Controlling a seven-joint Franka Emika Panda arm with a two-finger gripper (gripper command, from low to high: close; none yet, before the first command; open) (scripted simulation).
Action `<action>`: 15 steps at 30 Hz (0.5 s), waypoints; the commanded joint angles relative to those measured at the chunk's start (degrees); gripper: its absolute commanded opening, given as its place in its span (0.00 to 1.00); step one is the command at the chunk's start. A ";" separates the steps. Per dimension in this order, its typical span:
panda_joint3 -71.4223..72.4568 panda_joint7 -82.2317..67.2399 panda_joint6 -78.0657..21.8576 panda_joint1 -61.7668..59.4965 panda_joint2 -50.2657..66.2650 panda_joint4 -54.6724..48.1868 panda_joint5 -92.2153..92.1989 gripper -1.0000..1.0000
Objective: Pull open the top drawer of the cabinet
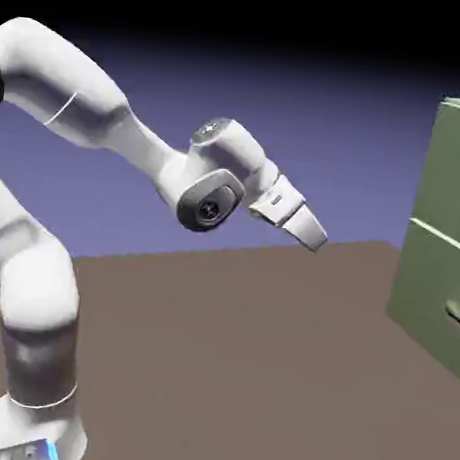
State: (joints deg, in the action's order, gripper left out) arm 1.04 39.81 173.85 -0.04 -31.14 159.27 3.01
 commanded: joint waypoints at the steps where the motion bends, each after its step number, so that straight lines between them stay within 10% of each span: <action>1: 0.86 -2.20 -0.13 -0.60 1.26 -1.44 2.50 0.50; 15: 12.91 -32.90 -1.90 -9.04 18.87 -21.53 37.38 0.50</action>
State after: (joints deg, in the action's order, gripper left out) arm 13.94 6.91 171.96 -9.08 -12.27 137.74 40.38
